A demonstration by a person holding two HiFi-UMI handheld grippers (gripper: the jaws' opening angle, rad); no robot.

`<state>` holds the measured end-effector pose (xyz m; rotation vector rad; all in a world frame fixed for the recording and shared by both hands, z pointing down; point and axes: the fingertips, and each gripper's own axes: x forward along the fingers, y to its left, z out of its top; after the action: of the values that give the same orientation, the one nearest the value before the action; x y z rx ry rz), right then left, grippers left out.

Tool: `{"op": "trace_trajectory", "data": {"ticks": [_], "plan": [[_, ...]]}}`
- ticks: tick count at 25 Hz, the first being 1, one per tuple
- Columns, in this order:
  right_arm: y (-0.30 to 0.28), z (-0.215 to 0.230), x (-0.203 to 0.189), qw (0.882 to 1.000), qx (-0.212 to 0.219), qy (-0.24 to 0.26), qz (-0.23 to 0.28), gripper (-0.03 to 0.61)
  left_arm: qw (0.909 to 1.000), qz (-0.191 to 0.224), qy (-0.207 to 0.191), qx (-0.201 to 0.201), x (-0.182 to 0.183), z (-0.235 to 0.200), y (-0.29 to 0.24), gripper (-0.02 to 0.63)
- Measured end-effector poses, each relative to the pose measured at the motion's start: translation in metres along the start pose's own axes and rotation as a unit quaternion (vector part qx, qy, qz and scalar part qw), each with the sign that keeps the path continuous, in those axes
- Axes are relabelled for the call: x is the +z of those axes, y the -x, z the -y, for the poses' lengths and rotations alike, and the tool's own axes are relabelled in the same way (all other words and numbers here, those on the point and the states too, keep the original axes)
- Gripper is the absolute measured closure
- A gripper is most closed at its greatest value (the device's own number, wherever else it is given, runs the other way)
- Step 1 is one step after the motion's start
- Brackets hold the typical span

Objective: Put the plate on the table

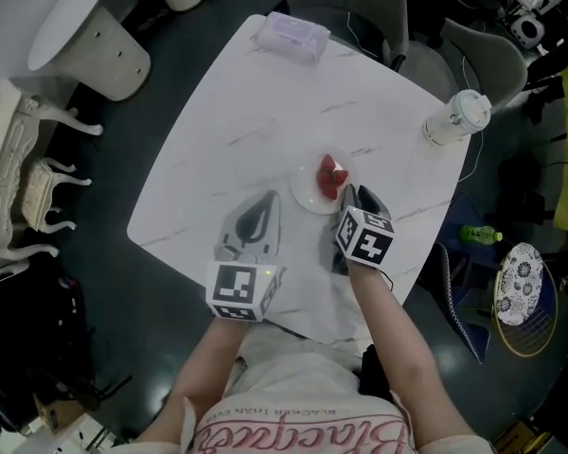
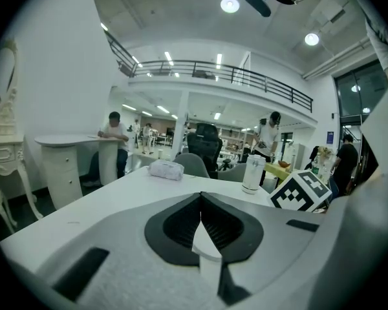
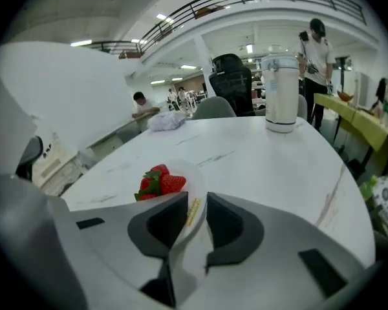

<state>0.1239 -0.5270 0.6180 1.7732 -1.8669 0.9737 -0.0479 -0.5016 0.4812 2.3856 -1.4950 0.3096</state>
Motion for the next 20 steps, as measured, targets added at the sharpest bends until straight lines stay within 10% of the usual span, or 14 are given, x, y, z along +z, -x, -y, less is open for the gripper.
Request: {"op": "trace_trajectory", "data": {"ticks": [9, 20], "plan": [[0.004, 0.002, 0.008, 0.999, -0.013, 0.034, 0.026, 0.505, 1.0000, 0.000, -0.001, 0.000, 0.001, -0.001, 0.007, 0.609], [0.086, -0.028, 0.029, 0.991, 0.075, 0.067, 0.091, 0.573, 0.9991, 0.029, -0.012, -0.027, 0.015, 0.034, 0.032, 0.609]]}}
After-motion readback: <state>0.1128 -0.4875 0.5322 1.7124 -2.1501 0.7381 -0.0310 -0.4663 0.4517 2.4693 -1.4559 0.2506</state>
